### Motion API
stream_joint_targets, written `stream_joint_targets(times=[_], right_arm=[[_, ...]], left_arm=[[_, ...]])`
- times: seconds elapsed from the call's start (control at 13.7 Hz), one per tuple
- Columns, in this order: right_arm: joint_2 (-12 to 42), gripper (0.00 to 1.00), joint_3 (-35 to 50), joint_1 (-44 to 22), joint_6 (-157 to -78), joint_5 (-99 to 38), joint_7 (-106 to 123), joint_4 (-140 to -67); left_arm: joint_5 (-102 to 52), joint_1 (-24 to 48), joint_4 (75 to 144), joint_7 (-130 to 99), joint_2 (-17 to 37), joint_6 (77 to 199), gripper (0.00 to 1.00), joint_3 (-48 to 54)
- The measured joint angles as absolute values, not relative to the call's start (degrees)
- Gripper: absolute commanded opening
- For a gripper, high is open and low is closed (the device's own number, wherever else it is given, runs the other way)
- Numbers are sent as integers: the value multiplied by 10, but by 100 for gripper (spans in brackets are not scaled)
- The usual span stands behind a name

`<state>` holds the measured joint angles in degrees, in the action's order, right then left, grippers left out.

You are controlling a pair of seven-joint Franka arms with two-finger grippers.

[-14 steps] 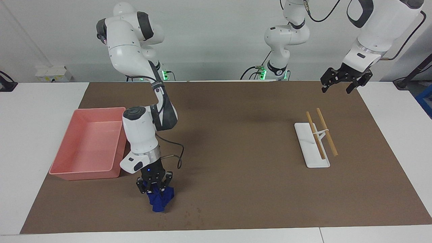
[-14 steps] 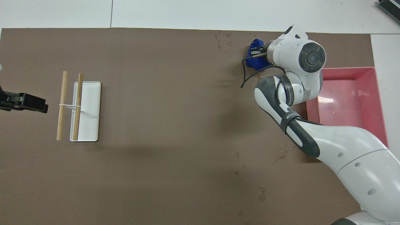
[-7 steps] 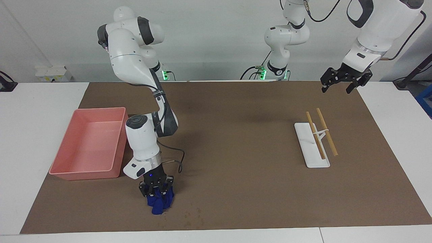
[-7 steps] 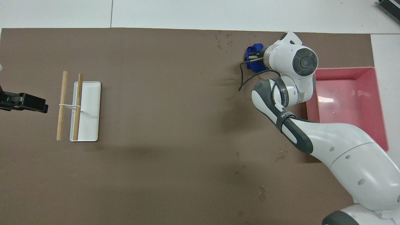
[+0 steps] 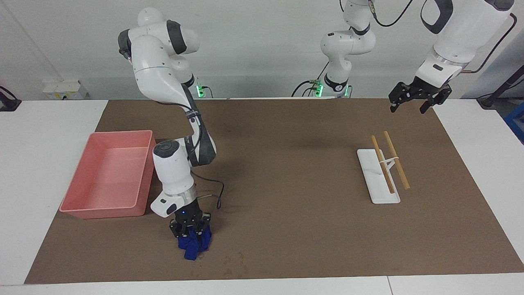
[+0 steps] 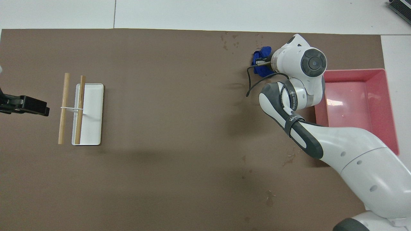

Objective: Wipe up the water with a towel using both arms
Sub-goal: 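Rub the towel back and forth over the spill with the right gripper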

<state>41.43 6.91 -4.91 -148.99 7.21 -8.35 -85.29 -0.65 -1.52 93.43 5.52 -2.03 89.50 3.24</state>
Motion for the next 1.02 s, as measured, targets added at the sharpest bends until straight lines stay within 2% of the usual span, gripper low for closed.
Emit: stream_joint_targets(times=[0.59,1.02], right_arm=[[384,0,68,-45,-1329,-37,-84,-854],[373,0,66,-25,-1270,-186,-132,-870]], left_arm=[[-6,-15,934,55,-20,895,100,32],[-6,-15,934,56,-20,895,100,32]])
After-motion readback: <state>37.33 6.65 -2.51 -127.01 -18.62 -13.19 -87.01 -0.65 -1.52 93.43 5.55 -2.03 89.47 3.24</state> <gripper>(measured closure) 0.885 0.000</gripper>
